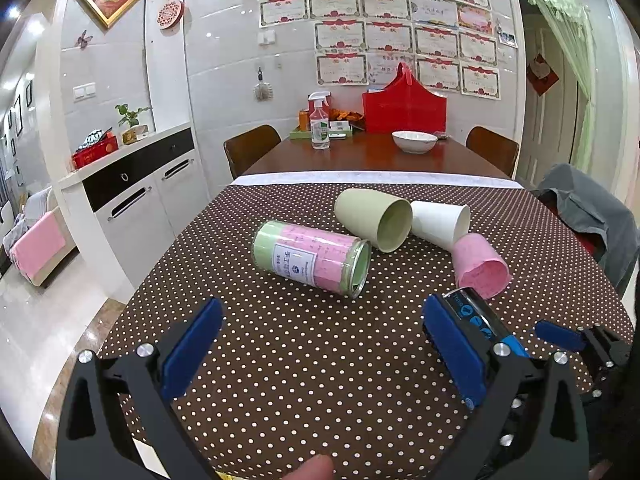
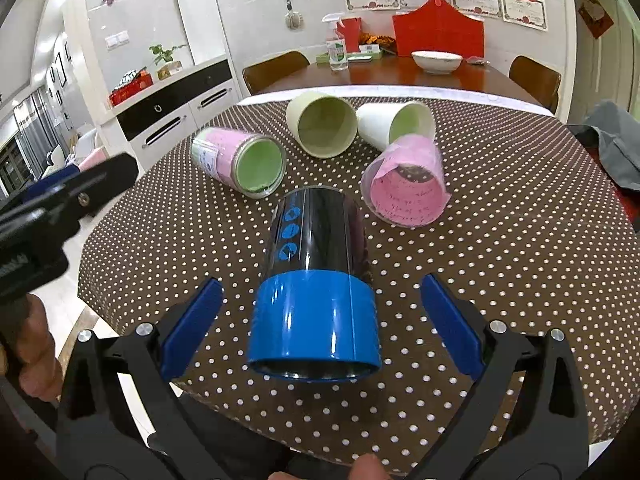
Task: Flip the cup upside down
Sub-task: 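Lower the can onto the tablecloth and open the right gripper, then grasp the standing can with the left gripper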
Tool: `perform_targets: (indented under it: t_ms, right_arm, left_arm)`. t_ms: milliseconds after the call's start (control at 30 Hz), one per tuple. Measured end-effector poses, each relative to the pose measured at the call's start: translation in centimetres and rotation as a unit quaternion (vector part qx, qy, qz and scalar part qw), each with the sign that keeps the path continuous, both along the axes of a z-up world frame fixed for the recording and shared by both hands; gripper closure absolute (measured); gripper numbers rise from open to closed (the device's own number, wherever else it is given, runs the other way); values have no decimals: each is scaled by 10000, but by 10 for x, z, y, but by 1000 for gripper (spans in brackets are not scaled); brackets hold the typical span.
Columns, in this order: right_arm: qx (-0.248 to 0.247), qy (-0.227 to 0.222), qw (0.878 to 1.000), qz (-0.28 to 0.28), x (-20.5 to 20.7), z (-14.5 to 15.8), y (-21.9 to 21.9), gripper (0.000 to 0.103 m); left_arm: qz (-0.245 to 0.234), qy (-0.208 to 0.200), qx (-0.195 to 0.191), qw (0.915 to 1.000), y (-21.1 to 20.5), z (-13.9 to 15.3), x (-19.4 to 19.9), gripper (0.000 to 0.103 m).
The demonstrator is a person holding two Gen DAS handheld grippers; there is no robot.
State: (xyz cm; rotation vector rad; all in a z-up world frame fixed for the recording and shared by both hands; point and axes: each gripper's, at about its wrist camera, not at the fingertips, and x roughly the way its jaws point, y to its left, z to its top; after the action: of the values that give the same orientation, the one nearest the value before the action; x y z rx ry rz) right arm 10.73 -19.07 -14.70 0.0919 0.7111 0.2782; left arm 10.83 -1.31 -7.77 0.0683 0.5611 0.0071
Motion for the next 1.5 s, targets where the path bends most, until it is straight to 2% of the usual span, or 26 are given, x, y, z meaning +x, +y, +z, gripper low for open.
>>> perform_targets:
  t_ms: [467,833,1033,1267,1500]
  right_arm:
    - [282,-514,9973,-449,-22,35,-30,6]
    - [75,-1017,9916,-798,-44,56,-45,6]
    - [63,-1078,9908,-816,-48,58,-52,6]
    - [10,-1017,9900,-977,-45,55,-71,6]
    - [69,-834,9890,-1217,-26,47,-107,6]
  left_arm:
    - [-57,-139,-30,9999,-6,11,-20,4]
    - [-136,-227,5,9997,-17,19,-37,4]
    - [-233,-155,-5,9996,-29,17,-42,4]
    - [-364,86,-29,9993,-48,11,-37,4]
    - [-490,667,-178,9964,-78,-2,-7,4]
